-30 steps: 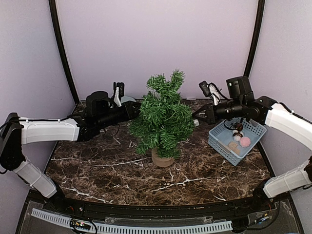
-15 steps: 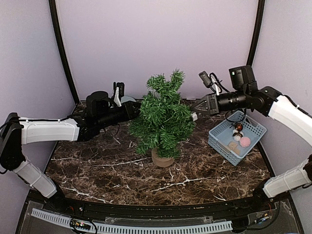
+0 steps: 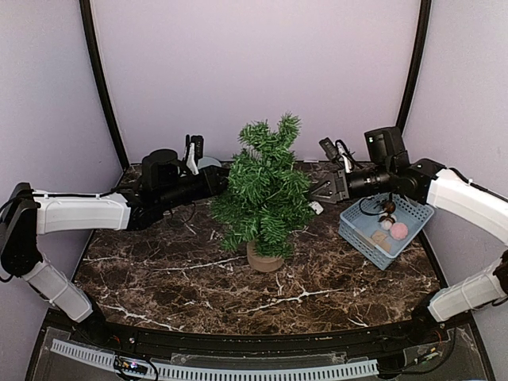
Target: Decorate the small christmas tree
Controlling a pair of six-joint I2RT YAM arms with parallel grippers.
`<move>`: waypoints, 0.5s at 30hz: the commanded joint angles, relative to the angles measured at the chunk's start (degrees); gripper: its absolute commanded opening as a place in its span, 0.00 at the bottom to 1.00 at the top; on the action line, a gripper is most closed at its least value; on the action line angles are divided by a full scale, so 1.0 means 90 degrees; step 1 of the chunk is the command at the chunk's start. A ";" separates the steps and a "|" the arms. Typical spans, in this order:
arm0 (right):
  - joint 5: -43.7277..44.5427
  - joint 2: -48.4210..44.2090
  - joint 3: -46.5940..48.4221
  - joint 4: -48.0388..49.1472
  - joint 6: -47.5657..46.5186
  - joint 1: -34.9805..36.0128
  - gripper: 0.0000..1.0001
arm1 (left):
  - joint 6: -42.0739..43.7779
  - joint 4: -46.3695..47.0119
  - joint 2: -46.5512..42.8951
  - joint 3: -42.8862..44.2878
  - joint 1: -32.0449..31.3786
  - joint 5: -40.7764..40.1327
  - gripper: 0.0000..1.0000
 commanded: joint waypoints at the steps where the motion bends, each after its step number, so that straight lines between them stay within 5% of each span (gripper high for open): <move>1: 0.0032 0.0017 -0.0182 0.0417 0.0225 0.0023 0.00 | 0.0032 0.0141 -0.0002 0.0130 0.0029 0.0043 0.27; 15: -0.0700 0.0069 0.0112 0.1037 0.0930 0.0023 0.00 | 0.0042 0.0161 -0.0024 0.0079 0.0034 0.0036 0.27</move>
